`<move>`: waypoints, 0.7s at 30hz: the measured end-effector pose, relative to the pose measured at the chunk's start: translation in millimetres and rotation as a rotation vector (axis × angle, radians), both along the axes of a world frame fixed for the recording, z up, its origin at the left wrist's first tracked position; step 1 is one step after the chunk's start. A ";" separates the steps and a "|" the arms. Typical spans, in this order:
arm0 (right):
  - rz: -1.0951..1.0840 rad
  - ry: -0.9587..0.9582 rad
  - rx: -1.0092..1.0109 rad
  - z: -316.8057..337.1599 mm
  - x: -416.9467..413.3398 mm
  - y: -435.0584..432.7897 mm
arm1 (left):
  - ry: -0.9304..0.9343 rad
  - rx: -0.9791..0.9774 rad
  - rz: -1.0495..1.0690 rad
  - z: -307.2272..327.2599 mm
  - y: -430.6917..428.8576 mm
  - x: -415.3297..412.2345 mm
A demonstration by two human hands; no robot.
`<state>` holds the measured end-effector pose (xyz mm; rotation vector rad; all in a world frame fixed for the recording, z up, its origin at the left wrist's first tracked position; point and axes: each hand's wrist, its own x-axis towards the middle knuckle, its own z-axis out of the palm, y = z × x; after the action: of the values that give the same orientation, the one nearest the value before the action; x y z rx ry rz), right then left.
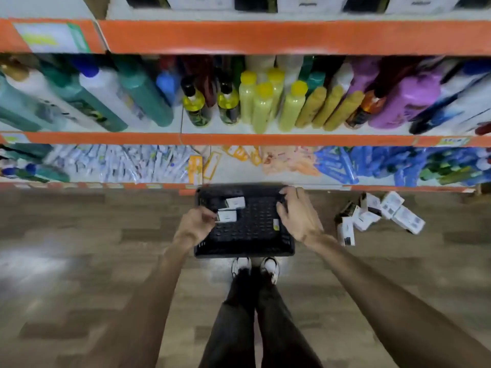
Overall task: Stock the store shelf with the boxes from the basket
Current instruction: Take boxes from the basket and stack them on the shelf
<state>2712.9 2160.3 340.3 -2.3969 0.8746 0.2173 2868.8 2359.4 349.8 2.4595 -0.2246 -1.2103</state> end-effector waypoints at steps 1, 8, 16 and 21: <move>0.009 0.034 0.036 -29.1 0.3 6.6 | 0.002 0.020 0.013 -30.2 4.5 -3.5; 0.084 0.227 0.178 -268.0 18.9 39.4 | 0.106 0.158 0.167 -271.2 35.4 -12.2; 0.244 0.324 0.132 -499.5 61.2 43.7 | 0.326 0.120 0.709 -504.8 52.4 2.4; 0.341 0.327 0.083 -594.3 94.5 34.9 | 0.429 0.121 0.936 -594.8 33.2 38.2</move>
<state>2807.4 2195.2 -254.0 -2.4565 0.5704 0.7791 2907.0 2392.6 -245.0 1.8865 1.0151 -1.2370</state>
